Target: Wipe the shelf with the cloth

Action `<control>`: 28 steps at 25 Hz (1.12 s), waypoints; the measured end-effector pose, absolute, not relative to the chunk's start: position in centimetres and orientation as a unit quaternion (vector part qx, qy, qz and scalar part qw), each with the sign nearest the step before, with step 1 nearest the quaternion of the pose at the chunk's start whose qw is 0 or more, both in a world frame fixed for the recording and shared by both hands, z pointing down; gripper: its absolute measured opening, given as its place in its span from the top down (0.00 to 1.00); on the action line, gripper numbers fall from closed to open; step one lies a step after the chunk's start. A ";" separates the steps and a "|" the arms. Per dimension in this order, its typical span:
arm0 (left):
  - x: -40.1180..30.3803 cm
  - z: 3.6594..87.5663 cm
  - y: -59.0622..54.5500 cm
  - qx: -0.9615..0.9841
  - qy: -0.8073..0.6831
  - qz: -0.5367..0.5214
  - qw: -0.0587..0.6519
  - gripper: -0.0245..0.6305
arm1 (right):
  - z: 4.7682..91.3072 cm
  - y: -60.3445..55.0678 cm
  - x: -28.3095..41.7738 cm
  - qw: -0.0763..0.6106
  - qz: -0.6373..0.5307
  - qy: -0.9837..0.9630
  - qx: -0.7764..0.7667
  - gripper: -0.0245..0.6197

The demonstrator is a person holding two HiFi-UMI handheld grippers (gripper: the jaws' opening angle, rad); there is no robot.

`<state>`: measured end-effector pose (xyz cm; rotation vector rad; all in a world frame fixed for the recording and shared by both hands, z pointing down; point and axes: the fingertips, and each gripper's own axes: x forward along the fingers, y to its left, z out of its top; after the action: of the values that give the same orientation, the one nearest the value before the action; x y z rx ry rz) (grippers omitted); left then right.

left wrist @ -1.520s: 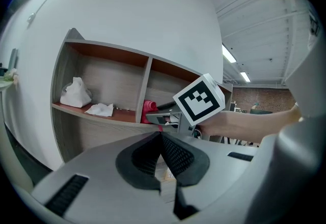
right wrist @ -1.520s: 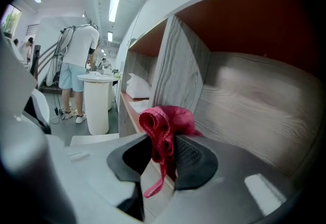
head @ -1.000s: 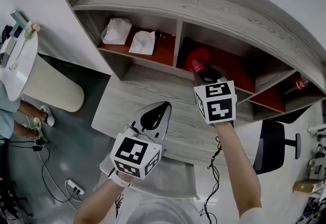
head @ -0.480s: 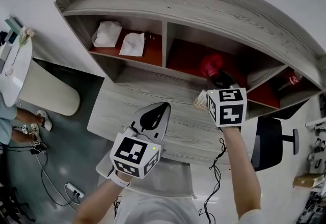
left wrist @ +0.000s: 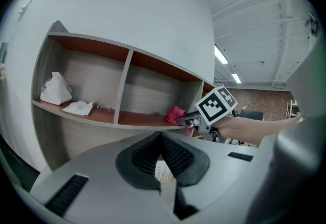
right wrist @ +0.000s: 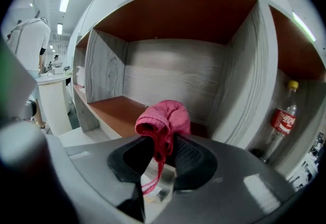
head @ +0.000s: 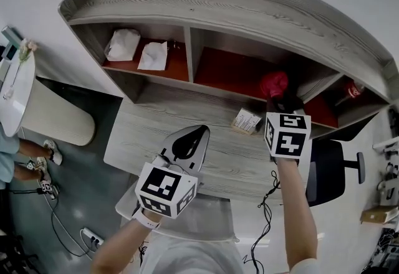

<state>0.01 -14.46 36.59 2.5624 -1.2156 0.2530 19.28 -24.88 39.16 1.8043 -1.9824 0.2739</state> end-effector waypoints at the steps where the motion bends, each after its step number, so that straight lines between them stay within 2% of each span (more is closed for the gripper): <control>1: 0.2 36.6 -14.4 0.891 -0.421 0.088 0.147 0.95 | 39.2 -24.7 19.8 0.222 0.100 -0.712 0.659 0.79; 7: 1.2 36.5 -14.4 0.896 -0.410 0.089 0.146 0.95 | 38.9 -23.9 22.3 0.248 0.083 -0.669 0.696 0.79; 11: 1.4 36.7 -14.2 0.897 -0.407 0.091 0.148 0.95 | 37.3 -24.1 21.2 0.228 0.076 -0.671 0.702 0.79; 18: 0.0 36.3 -14.9 0.893 -0.417 0.086 0.147 0.95 | 33.9 -26.0 15.1 0.179 0.074 -0.734 0.651 0.79; 28: -4.1 35.3 -16.4 0.881 -0.444 0.076 0.144 0.95 | 34.1 -31.1 6.1 0.210 0.071 -0.799 0.559 0.79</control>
<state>-4.10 -16.45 35.33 2.5411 -1.2795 0.2193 6.12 -31.11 34.10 1.5534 -2.2227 0.1964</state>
